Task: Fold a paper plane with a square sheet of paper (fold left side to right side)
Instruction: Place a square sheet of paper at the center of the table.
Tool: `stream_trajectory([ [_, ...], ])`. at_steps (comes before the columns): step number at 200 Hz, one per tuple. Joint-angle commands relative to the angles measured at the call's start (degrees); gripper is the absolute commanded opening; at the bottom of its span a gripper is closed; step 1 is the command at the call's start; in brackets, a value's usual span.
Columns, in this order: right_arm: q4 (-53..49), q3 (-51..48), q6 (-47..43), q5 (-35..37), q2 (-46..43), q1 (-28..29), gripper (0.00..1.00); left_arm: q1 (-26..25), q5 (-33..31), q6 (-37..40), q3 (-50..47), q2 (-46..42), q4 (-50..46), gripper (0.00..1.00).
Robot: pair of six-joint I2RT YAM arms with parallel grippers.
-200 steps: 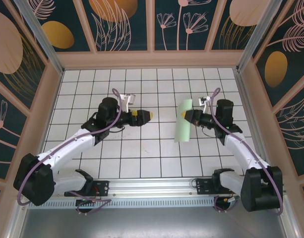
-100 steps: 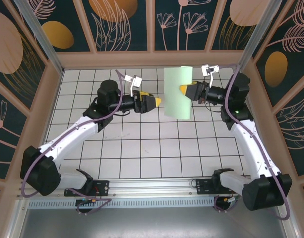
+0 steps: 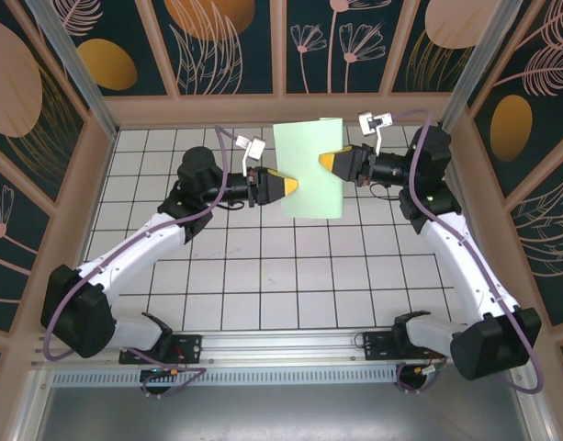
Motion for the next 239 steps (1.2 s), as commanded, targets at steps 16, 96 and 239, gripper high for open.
stream_trajectory([
  [16, -2.7, 0.4, -1.4, 3.2, -0.2, -1.6, 0.24, 0.3, 0.3, 1.6, -1.8, -1.0, -1.8, 0.05],
  [96, -21.0, -8.7, -8.4, 18.9, 0.1, -9.1, 0.76, 0.3, -7.6, 1.5, -12.0, 4.5, -10.4, 0.0],
  [239, -11.8, -24.6, -2.0, 26.5, 12.8, -2.5, 0.6, 2.9, -24.1, 23.8, -7.7, 24.4, -34.6, 0.0],
])
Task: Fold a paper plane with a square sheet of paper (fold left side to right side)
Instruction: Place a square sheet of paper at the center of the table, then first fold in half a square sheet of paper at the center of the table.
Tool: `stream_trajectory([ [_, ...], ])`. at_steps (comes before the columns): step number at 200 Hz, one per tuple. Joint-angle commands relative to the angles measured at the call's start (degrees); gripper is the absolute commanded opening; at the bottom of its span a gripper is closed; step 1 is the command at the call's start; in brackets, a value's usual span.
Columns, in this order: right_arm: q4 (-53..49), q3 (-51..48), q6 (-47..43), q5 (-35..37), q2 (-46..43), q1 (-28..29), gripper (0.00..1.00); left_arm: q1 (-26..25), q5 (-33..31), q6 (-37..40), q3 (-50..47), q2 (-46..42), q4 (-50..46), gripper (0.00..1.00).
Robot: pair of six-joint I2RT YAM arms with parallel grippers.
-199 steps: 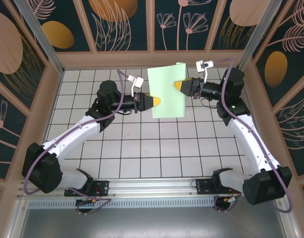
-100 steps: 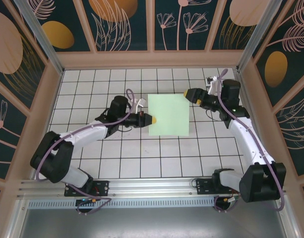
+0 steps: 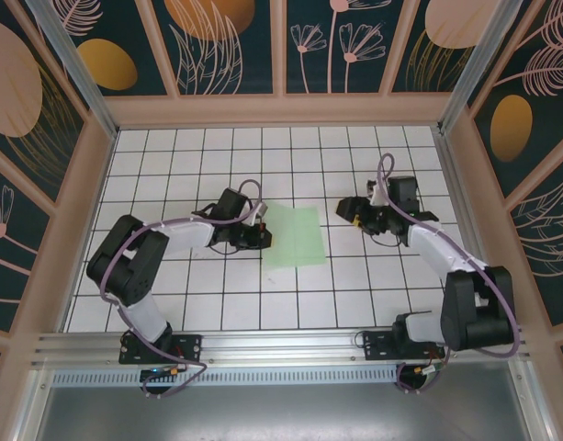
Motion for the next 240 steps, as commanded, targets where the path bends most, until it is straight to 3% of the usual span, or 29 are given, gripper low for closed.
stream_trajectory([
  [1, 7.2, -1.2, 4.8, -0.1, 3.2, 3.5, 0.6, 0.7, -3.4, 6.4, 2.6, 2.2, -6.6, 0.0],
  [47, 14.1, -0.1, 11.5, 2.4, 11.9, 9.4, 0.47, 0.7, -4.3, 7.5, 4.4, 2.5, -8.4, 0.0],
  [135, 12.7, 4.7, 10.5, 4.7, 22.0, 12.2, 0.45, 0.6, -2.3, 5.9, 4.9, 1.1, -8.4, 0.07],
  [240, 4.8, 7.4, 6.6, 10.1, 26.1, 13.9, 0.45, 0.6, 5.8, 1.2, 7.4, -0.5, -2.6, 0.4],
])
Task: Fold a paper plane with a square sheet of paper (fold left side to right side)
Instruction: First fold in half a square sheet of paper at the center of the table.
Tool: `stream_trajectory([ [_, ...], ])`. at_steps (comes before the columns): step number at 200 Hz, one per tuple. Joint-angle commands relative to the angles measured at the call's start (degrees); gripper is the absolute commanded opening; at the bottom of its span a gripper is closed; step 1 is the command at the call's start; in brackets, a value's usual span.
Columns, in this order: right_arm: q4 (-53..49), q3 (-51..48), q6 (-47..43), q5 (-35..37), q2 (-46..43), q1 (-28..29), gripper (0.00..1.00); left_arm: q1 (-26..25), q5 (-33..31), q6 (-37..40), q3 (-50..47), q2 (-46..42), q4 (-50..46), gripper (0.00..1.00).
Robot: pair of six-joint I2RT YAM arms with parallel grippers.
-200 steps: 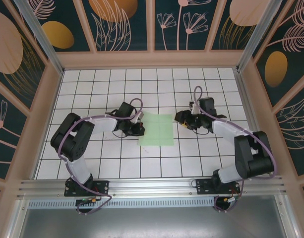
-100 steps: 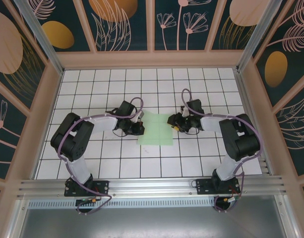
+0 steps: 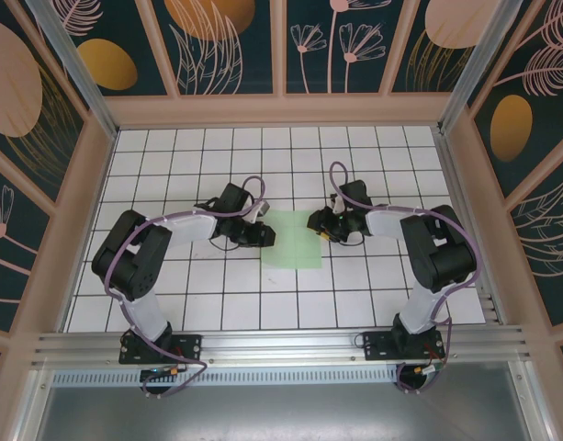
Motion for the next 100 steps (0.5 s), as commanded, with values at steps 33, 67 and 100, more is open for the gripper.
stream_trajectory([
  [33, -3.1, 0.4, -1.8, 3.2, 2.5, 1.2, 0.45, -0.8, 6.6, -3.7, 2.2, -2.0, 7.3, 0.49],
  [67, -1.9, -0.4, -1.3, 3.0, 1.9, 1.1, 0.45, -3.0, 7.2, -4.2, 3.7, -0.1, 8.6, 0.57],
  [100, -0.9, -0.7, -1.1, 2.3, 1.7, 1.1, 0.45, -4.3, 7.4, -4.6, 4.1, 0.9, 9.6, 0.64],
])
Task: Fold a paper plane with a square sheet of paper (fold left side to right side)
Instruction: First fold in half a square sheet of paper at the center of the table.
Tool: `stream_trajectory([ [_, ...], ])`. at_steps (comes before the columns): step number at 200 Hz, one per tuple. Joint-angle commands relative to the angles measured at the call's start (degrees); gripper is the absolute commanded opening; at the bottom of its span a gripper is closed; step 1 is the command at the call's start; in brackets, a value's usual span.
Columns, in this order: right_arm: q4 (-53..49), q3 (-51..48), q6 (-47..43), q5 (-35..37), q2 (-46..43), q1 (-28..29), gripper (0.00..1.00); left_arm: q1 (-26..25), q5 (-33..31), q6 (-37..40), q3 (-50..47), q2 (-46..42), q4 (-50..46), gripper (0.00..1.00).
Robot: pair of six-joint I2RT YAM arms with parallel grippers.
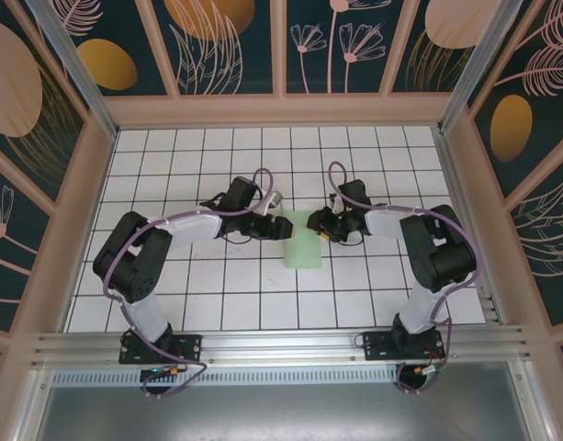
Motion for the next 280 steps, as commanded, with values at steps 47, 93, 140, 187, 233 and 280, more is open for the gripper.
stream_trajectory([
  [47, 5.4, -2.8, 1.3, -2.7, 0.4, -0.4, 0.46, -2.2, 2.0, -1.1, 2.3, 2.8, 3.4, 0.67],
  [93, 9.0, -4.0, 1.2, -6.4, -3.7, -2.9, 0.49, -2.7, 2.1, -1.6, 2.9, 3.9, 4.1, 0.69],
  [140, 17.8, -8.0, 4.9, -12.2, -8.9, -4.9, 0.53, -2.9, 1.9, -1.6, 3.4, 4.4, 4.0, 0.69],
  [187, 25.3, -9.4, 8.4, -16.4, -8.5, -3.5, 0.53, -2.9, 1.7, -1.6, 3.6, 4.5, 3.9, 0.69],
  [233, 27.2, -7.5, 9.7, -18.1, -4.6, -2.1, 0.51, -3.0, 1.8, -1.5, 3.6, 4.3, 3.8, 0.69],
  [280, 26.5, -6.1, 9.7, -17.9, -2.0, -1.6, 0.47, -3.1, 1.9, -1.3, 3.5, 4.0, 3.8, 0.69],
])
